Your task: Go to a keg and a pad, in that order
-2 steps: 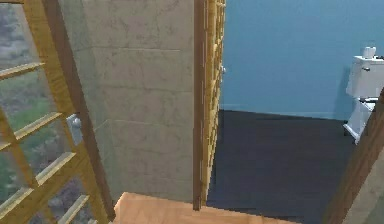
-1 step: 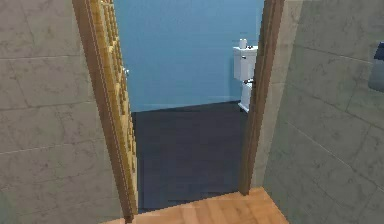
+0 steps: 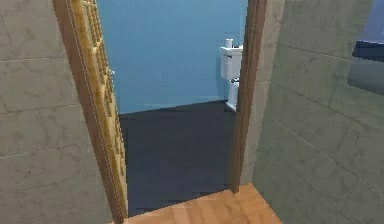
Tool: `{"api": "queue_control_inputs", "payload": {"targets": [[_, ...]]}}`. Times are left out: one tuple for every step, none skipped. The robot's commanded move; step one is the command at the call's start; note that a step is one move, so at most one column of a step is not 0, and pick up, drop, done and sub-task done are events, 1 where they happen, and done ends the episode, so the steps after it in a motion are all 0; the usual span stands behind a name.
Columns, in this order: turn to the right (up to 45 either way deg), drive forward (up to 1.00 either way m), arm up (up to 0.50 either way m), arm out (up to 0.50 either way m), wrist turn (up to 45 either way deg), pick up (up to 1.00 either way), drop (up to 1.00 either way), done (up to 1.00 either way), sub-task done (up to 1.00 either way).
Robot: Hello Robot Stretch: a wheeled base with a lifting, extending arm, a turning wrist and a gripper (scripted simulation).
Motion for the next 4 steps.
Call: {"api": "queue_control_inputs", "payload": {"targets": [[0.0,1.0,0.0,0.0,0.0,0.0,0.0,0.0,0.0],[0.0,0.6,0.0,0.0,0.0,0.0,0.0,0.0,0.0],[45.0,0.0,0.0,0.0,0.0,0.0,0.0,0.0,0.0],[18.0,0.0,0.0,0.0,0.0,0.0,0.0,0.0,0.0]]}}
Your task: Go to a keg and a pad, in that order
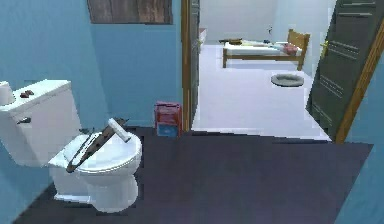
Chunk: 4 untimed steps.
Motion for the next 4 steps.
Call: {"api": "queue_control_inputs", "payload": {"targets": [[0.0,0.3,0.0,0.0,0.0,0.0,0.0,0.0,0.0],[18.0,0.0,0.0,0.0,0.0,0.0,0.0,0.0,0.0],[0.0,1.0,0.0,0.0,0.0,0.0,0.0,0.0,0.0],[3.0,0.0,0.0,0.0,0.0,0.0,0.0,0.0,0.0]]}}
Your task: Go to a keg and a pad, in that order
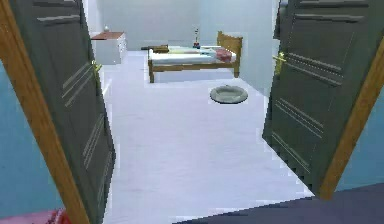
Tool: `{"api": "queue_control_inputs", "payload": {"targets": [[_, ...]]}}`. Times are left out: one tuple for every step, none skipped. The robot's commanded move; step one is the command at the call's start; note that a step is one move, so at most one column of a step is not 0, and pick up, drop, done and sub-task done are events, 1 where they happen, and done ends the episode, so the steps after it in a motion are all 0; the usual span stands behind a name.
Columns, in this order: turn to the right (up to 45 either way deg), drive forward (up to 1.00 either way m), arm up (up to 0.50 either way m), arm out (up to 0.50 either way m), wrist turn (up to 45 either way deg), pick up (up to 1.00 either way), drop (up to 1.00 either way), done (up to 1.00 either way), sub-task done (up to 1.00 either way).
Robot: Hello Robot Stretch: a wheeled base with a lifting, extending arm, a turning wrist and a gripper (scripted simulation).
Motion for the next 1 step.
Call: {"api": "queue_control_inputs", "payload": {"targets": [[0.0,0.6,0.0,0.0,0.0,0.0,0.0,0.0,0.0]]}}
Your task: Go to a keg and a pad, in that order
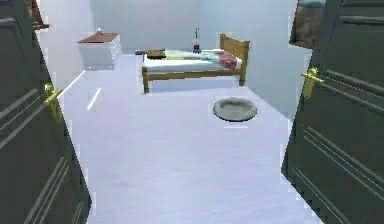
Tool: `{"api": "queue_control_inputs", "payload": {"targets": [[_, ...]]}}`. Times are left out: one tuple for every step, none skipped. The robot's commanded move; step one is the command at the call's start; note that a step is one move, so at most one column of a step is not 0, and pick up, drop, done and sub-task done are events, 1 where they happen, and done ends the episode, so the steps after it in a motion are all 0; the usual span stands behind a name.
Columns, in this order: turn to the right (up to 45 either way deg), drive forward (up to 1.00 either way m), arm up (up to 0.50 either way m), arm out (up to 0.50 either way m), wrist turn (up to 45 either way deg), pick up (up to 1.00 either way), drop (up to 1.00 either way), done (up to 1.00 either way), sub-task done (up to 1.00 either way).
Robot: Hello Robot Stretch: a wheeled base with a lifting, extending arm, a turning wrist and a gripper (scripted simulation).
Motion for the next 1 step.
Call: {"api": "queue_control_inputs", "payload": {"targets": [[0.0,1.0,0.0,0.0,0.0,0.0,0.0,0.0,0.0]]}}
